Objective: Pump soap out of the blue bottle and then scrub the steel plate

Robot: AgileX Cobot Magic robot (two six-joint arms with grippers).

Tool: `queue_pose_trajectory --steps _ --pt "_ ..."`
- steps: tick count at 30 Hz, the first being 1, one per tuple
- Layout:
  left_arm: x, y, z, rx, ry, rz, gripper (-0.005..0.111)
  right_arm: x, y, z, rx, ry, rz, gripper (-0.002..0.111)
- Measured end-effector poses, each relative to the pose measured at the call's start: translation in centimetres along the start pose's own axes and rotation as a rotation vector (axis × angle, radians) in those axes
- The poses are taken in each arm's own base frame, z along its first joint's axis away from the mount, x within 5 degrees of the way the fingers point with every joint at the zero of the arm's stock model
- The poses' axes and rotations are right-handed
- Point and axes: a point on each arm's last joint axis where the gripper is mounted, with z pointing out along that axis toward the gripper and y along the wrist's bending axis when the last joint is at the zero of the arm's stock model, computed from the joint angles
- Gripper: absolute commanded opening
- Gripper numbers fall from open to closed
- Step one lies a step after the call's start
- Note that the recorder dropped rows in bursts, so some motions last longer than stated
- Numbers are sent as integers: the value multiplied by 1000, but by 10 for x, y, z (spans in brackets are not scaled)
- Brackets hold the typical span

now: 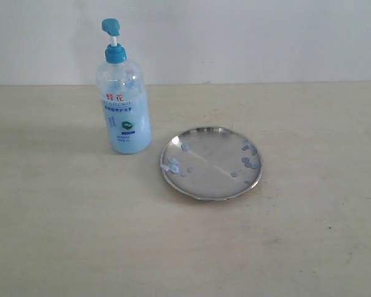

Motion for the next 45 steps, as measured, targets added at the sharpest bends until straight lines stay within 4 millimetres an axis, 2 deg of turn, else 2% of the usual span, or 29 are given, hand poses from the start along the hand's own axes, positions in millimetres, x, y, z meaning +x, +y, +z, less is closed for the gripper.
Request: queue_pose_trajectory --steps 8,16,18,21,25,28,36,45 --pt "0 0 0 0 0 0 4 -1 -4 -31 45 -34 43 0" --pt "0 0 0 -2 -4 0 4 7 -11 -38 143 26 39 0" --pt "0 0 0 -2 -4 0 4 15 -16 -43 225 22 33 0" --pt "0 0 0 -2 -4 0 4 40 -18 -55 336 -60 19 0" --pt "-1 0 -1 -3 -15 0 4 78 -21 -47 361 -46 84 0" --pt "-1 0 -1 -3 -17 0 4 90 -23 -47 389 42 158 0" --pt "-1 0 -1 -3 -17 0 4 102 -20 -47 384 147 248 0" --pt "-1 0 -1 -4 -18 0 4 104 -14 -46 308 181 187 0"
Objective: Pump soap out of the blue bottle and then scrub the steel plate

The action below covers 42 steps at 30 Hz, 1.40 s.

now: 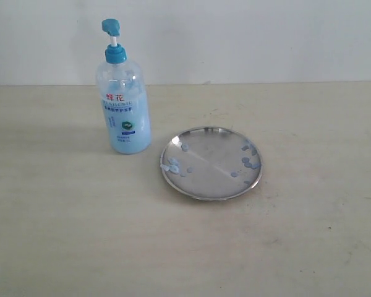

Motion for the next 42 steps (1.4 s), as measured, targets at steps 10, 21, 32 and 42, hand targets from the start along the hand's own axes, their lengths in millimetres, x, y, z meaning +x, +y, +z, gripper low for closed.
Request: queue_pose_trajectory --steps 10,21,32,42 --pt "0 0 0 0 -1 0 4 0 0 0 2 0 -14 0" --pt "-1 6 -5 -96 -42 -20 4 0 0 0 2 2 -14 0" --pt "-3 11 -18 -219 -157 -167 4 1 0 0 2 7 -14 0" --pt "-16 17 -23 -299 -295 -75 4 1 0 0 2 7 -14 0"
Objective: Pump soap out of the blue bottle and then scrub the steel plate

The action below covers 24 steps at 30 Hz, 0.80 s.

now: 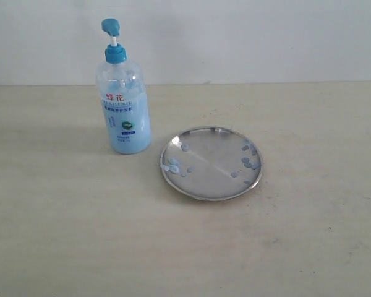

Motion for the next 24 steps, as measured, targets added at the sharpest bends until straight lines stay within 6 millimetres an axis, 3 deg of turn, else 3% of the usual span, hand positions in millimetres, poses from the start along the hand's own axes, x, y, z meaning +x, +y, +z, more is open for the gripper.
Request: queue_pose_trajectory --steps 8,24 --pt "22 1 -3 -22 249 -89 4 0 0 0 0 -2 0 0" --pt "25 2 -4 -30 277 -86 4 0 0 0 0 -2 0 0"
